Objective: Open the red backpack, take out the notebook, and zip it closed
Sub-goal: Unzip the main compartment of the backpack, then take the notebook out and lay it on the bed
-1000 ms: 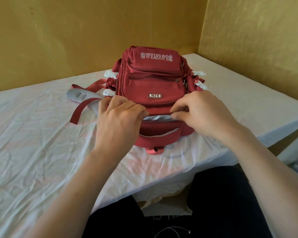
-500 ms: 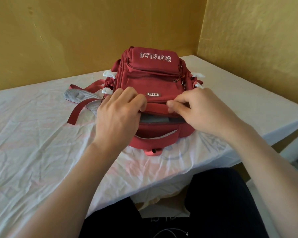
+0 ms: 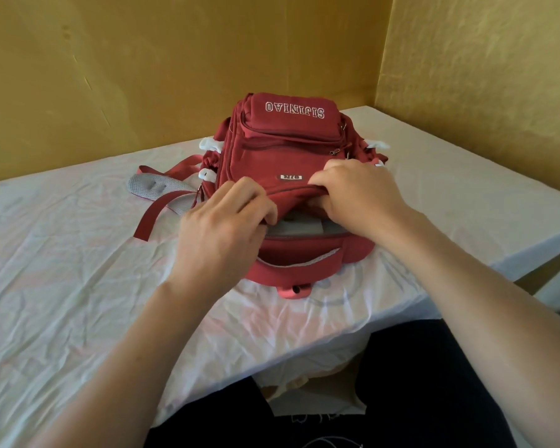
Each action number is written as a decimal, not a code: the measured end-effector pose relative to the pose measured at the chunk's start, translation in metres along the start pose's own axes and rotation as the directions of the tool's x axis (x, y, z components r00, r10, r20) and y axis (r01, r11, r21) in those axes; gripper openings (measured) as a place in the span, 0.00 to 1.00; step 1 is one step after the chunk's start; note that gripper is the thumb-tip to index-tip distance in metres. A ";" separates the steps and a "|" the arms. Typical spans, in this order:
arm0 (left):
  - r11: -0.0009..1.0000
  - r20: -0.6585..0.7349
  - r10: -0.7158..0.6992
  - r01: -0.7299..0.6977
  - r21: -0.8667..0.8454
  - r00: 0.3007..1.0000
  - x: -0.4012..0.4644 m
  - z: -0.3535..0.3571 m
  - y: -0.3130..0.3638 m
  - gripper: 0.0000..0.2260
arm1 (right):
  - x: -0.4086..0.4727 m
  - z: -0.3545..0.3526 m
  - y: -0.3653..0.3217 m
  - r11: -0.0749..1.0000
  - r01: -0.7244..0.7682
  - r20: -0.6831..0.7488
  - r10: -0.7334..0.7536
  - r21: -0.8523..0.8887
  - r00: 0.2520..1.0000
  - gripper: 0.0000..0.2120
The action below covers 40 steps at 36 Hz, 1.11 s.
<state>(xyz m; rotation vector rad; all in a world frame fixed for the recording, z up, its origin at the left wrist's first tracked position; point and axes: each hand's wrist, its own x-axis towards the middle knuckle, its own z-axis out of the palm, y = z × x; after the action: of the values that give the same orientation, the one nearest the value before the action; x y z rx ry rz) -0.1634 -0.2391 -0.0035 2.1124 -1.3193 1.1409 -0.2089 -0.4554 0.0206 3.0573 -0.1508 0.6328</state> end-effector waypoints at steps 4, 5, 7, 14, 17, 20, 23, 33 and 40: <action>0.961 0.165 -0.114 0.150 -0.231 0.980 0.010 -0.005 -0.010 0.13 | 0.003 0.003 0.000 0.998 0.011 -0.065 -0.015 -0.063 0.998 0.11; 0.946 0.162 -0.148 0.188 -0.265 0.976 0.014 -0.007 -0.012 0.15 | 0.003 0.002 0.000 0.998 0.008 -0.071 -0.013 -0.059 0.997 0.12; 0.946 0.176 -0.185 0.224 -0.236 0.967 0.024 -0.009 -0.017 0.18 | 0.002 0.001 0.000 0.999 0.008 -0.088 -0.011 -0.035 0.996 0.14; 0.971 0.567 -0.208 0.239 0.020 0.797 0.056 0.017 -0.033 0.51 | 0.002 -0.009 0.001 0.999 0.021 -0.200 -0.015 0.026 0.980 0.20; 0.987 0.594 -0.159 0.140 0.079 0.788 0.066 0.031 -0.035 0.50 | 0.001 -0.011 0.005 0.998 0.027 -0.244 -0.013 0.056 0.970 0.20; 0.988 0.550 -0.139 0.081 0.129 0.823 0.072 0.041 -0.037 0.37 | 0.002 -0.009 0.009 0.996 0.019 -0.252 0.002 0.083 0.968 0.19; 0.979 0.536 -0.152 0.049 0.200 0.831 0.080 0.047 -0.041 0.25 | 0.002 -0.007 0.012 0.992 0.007 -0.263 0.026 0.123 0.964 0.18; 0.968 0.357 -0.107 0.015 0.250 0.928 0.113 0.053 -0.057 0.16 | -0.010 -0.005 0.005 0.961 0.135 -0.430 -0.018 0.242 0.903 0.23; 0.957 0.308 -0.161 0.073 0.280 0.938 0.150 0.052 -0.063 0.16 | -0.001 0.012 -0.012 0.944 0.175 -0.151 -0.137 0.278 0.979 0.18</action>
<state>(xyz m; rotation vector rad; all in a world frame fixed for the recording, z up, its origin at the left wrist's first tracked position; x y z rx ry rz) -0.0532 -0.3275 0.0925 2.6334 -1.2062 0.9910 -0.2035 -0.4440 0.0092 3.2423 0.2051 0.9140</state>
